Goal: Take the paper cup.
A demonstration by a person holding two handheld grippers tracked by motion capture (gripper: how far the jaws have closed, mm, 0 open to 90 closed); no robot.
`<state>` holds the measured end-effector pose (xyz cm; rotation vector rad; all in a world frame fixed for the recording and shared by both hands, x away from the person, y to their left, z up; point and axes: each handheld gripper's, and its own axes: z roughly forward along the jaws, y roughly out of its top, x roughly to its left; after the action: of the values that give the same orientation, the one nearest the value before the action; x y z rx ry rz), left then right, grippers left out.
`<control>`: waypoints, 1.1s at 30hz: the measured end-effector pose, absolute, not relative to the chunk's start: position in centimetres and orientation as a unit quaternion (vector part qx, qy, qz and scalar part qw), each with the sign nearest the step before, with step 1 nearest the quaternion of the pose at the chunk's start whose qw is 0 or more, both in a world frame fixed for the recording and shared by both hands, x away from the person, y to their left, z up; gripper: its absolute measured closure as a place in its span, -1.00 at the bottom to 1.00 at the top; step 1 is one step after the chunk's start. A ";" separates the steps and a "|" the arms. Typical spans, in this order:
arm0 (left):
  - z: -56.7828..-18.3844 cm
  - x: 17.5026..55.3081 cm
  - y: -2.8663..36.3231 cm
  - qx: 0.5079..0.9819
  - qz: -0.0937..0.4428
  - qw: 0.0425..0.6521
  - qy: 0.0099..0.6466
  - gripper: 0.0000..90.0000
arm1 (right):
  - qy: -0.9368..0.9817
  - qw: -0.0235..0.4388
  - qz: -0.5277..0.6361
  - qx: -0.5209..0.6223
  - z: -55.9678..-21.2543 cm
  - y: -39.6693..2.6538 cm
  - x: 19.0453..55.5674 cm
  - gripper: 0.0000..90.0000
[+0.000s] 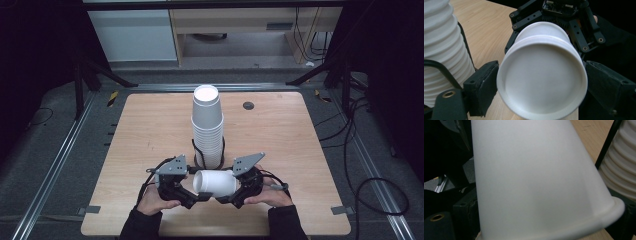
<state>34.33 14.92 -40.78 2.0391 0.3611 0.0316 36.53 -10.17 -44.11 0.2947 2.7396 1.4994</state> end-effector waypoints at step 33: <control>-41.2 34.8 13.7 0.861 -0.005 0.485 0.152 -0.54 | 0.876 -0.003 0.474 0.090 -44.2 -9.7 36.5 -0.84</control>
<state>34.83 13.71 -41.20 2.0973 0.3690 -0.0129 36.47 -9.71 -44.24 0.2832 2.7569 1.4921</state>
